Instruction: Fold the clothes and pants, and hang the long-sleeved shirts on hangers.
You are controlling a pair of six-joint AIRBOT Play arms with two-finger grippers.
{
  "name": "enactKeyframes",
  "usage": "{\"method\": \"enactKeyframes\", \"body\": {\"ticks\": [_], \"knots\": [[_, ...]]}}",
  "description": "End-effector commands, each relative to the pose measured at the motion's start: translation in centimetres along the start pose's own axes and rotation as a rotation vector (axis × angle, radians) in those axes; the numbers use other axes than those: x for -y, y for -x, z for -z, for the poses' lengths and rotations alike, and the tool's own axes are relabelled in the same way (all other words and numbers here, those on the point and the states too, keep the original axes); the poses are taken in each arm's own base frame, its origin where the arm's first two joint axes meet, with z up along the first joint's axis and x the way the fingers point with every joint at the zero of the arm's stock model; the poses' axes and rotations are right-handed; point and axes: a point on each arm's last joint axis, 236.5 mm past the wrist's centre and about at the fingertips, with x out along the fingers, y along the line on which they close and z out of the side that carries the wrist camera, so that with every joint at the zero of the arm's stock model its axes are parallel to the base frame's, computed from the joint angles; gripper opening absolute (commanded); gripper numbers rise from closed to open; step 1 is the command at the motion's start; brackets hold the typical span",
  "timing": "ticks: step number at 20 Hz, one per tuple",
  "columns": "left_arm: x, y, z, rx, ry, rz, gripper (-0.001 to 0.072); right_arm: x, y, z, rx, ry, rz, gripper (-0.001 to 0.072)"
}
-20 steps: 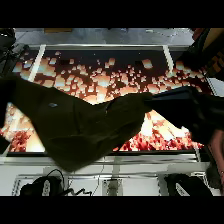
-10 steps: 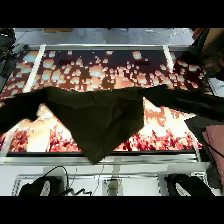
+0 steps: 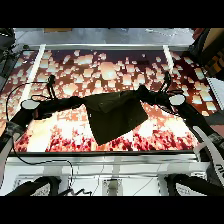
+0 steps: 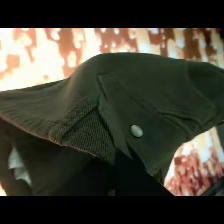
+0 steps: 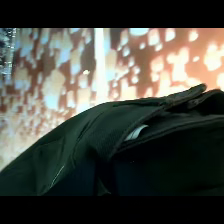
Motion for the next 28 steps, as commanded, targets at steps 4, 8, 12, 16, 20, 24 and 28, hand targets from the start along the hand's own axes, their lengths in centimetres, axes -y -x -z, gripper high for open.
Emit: {"method": "enactKeyframes", "body": {"ticks": [4,8,12,16,20,24,28], "knots": [[2.7,1.2,10.3,-0.469,0.053,0.082,0.0021,7.4,3.6,3.4,-0.373,0.357,0.265,0.0057],[0.5,2.3,17.2,-0.727,0.072,-0.14,0.0023,13.6,10.0,7.0,-0.692,0.34,0.431,0.0057],[1.8,0.2,19.7,-0.75,-0.003,-0.13,0.0427,14.0,10.0,6.4,-0.706,0.475,0.396,0.0557],[2.0,-1.2,19.3,-0.701,-0.032,-0.137,0.0701,14.1,7.3,2.1,-0.489,0.478,0.418,0.059],[1.8,-1.3,19.0,-0.69,-0.031,-0.14,0.0701,16.5,6.2,0.0,-0.472,0.321,0.421,0.0589],[1.8,-1.3,19.0,-0.69,-0.031,-0.14,0.07,17.1,4.8,1.0,-0.603,0.03,0.215,0.0589],[1.6,-1.9,18.2,-0.645,-0.037,-0.148,0.07,19.0,2.1,4.6,-0.725,-0.04,0.138,0.0591]]}}
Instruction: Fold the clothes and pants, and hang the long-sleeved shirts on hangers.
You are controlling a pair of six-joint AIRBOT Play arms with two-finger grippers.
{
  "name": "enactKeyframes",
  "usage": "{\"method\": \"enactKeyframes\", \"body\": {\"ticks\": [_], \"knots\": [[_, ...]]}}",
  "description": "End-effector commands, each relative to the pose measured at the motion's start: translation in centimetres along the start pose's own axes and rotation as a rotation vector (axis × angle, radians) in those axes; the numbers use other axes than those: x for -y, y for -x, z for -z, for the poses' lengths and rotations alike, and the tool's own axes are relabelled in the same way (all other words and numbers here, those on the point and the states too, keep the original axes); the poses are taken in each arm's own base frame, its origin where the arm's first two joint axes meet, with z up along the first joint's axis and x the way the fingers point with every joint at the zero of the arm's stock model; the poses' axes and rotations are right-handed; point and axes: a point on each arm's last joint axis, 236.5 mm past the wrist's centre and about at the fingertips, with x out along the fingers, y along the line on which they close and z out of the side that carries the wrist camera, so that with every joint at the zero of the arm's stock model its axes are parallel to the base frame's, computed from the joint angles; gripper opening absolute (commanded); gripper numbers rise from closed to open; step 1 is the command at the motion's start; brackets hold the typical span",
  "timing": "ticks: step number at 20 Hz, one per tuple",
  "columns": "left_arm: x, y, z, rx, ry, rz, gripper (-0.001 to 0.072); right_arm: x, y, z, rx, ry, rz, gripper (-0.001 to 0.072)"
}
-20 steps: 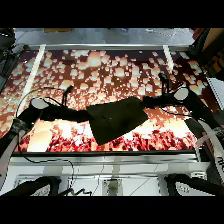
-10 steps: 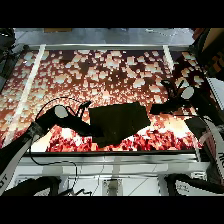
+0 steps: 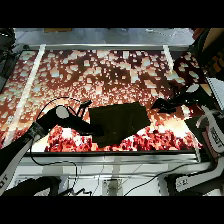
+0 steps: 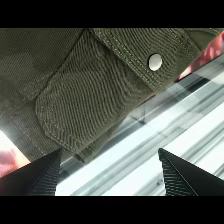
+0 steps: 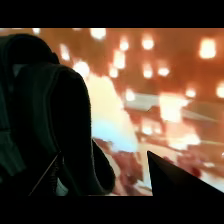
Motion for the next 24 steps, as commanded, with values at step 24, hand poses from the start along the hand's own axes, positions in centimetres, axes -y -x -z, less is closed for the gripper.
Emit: {"method": "enactKeyframes", "body": {"ticks": [24], "knots": [[-0.5,0.0,-2.0,0.085,0.0,-0.02,0.0694,-5.6,-0.8,0.5,-0.201,0.315,-0.218,0.0588]]}}
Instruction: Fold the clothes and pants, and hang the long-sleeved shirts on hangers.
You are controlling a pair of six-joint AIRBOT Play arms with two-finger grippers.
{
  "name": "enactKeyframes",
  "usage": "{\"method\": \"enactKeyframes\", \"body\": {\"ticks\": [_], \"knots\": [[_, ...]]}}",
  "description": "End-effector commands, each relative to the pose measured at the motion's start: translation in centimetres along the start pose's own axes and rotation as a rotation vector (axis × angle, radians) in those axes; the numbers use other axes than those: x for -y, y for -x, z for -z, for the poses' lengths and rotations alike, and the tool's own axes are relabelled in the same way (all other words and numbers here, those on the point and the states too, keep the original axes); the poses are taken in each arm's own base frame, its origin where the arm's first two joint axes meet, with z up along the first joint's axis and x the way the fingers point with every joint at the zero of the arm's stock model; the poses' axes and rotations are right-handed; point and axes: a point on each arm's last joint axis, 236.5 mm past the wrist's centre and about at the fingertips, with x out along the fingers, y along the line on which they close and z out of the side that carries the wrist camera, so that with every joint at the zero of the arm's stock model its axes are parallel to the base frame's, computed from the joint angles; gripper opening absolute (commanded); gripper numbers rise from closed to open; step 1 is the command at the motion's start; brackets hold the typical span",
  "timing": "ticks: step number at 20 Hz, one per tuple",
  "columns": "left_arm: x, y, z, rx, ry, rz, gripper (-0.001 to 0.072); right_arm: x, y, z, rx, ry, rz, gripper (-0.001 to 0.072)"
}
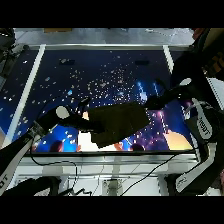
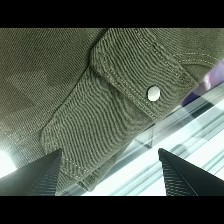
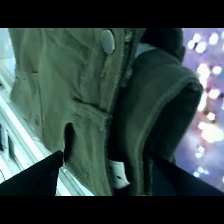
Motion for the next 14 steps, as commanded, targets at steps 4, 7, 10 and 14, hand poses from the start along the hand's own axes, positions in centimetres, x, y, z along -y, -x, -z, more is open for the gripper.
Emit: {"method": "enactKeyframes", "body": {"ticks": [4,7,10,14], "knots": [[0.0,0.0,0.0,0.001,0.001,-0.001,0.0694,2.8,-1.9,-0.5,-0.032,-0.016,0.209,0.0632],[0.0,0.0,0.0,0.0,0.0,0.0,0.0694,4.7,-2.9,-1.1,-0.044,0.013,0.367,0.0632],[0.0,0.0,0.0,0.001,0.0,-0.001,0.0694,7.6,-1.6,-1.0,-0.033,-0.064,0.509,0.063],[-0.1,0.0,-0.3,0.015,0.001,-0.004,0.0694,7.9,-1.3,-0.5,-0.013,-0.176,0.466,0.062]]}}
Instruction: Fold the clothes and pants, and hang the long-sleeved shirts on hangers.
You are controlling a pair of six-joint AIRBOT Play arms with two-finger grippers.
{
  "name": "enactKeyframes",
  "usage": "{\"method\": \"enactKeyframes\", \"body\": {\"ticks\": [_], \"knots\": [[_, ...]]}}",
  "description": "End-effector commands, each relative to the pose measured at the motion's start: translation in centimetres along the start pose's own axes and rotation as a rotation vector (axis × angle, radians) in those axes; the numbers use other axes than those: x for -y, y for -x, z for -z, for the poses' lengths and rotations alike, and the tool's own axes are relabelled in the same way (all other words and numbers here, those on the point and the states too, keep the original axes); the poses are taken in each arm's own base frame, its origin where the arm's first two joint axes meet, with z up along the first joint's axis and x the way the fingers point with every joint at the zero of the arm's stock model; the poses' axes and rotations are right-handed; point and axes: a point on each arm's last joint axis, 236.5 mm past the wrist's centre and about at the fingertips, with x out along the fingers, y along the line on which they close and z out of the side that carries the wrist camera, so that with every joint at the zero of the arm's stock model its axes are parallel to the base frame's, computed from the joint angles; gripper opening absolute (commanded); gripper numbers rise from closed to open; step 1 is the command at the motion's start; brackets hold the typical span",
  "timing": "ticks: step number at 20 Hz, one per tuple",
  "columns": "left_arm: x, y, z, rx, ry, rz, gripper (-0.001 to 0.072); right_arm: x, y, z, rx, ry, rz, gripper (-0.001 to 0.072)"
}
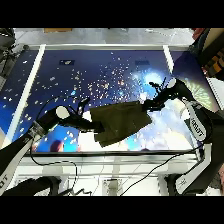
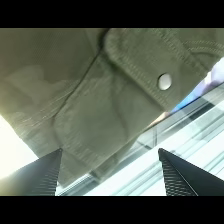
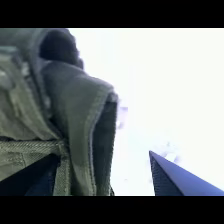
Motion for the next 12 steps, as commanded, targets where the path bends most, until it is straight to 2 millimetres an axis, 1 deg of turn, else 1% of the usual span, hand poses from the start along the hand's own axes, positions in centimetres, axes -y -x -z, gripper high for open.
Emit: {"method": "enactKeyframes", "body": {"ticks": [1,3,4,6,7,8,9,10,11,12], "knots": [[-0.1,0.0,-0.3,0.011,0.0,-0.003,0.0694,0.1,-0.6,0.3,-0.021,-0.089,-0.028,0.0613],[-0.1,0.0,-0.4,0.017,0.0,-0.005,0.0694,-2.2,-2.0,0.7,-0.04,-0.133,-0.15,0.0575],[-0.1,0.0,-0.5,0.02,0.0,-0.006,0.0694,-3.1,-2.8,1.2,-0.064,-0.143,-0.195,0.0564],[-0.2,0.0,-0.7,0.03,-0.001,-0.008,0.0694,-5.2,-4.4,3.1,-0.147,-0.124,-0.287,0.0558],[-0.2,0.0,-0.8,0.036,-0.001,-0.009,0.0694,-6.8,-4.8,3.8,-0.177,-0.1,-0.351,0.0556],[-0.3,0.0,-1.0,0.042,-0.001,-0.011,0.0694,-8.5,-5.1,3.8,-0.175,-0.071,-0.414,0.0549],[-0.3,0.0,-1.1,0.049,-0.001,-0.013,0.0694,-10.0,-5.1,3.5,-0.157,-0.027,-0.458,0.0526],[-0.3,0.0,-1.3,0.055,-0.001,-0.014,0.0694,-11.3,-5.0,3.0,-0.13,0.03,-0.493,0.0368],[-0.5,0.0,-1.5,0.063,-0.002,-0.018,0.0694,-12.3,-4.8,2.5,-0.102,0.061,-0.513,0.027],[-0.8,0.1,-1.8,0.078,-0.01,-0.032,0.0694,-13.0,-4.6,1.9,-0.082,0.081,-0.521,0.0209]]}}
